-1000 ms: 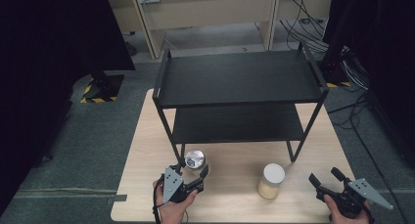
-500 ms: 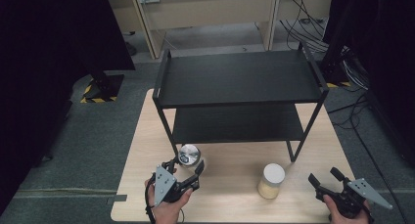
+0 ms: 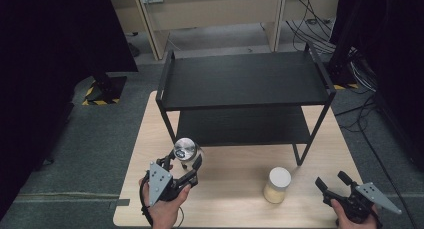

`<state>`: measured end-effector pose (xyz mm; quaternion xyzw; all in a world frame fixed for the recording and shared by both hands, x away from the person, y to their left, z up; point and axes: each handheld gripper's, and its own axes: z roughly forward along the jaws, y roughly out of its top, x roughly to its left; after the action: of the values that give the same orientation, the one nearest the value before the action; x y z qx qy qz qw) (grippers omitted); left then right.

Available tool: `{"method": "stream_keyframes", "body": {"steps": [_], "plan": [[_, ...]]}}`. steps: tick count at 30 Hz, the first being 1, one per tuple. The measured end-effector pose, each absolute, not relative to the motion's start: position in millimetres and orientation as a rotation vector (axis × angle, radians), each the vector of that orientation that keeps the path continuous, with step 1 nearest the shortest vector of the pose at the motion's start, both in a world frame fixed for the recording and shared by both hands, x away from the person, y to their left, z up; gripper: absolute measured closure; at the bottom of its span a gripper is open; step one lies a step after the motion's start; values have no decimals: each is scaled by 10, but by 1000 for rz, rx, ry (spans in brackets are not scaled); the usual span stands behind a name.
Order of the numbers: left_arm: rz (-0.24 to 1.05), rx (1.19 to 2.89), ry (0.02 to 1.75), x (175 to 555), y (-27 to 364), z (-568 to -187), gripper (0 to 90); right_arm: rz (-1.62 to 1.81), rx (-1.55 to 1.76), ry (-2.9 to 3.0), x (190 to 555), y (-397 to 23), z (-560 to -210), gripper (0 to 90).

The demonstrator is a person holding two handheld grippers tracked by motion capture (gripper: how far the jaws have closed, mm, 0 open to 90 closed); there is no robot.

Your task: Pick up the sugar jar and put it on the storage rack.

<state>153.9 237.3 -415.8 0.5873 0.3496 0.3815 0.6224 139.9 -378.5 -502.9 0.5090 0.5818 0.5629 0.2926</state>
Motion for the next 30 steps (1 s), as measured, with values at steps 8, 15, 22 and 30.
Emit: {"method": "stream_keyframes", "body": {"steps": [8,15,22,30], "plan": [[924,1370,814,1522,2271,-3895,311,1500,1355,1549,1398,-3787,-5031,72],[950,1398,816,1525,2214,-3699,311,1503,1358,1549,1400,-3791,-5031,72],[961,1396,803,1517,2219,-3588,311,1505,1359,1548,1399,-3792,-5032,72],[977,1379,804,1523,2232,-3380,311,1503,1359,1549,1400,-3791,-5030,72]]}}
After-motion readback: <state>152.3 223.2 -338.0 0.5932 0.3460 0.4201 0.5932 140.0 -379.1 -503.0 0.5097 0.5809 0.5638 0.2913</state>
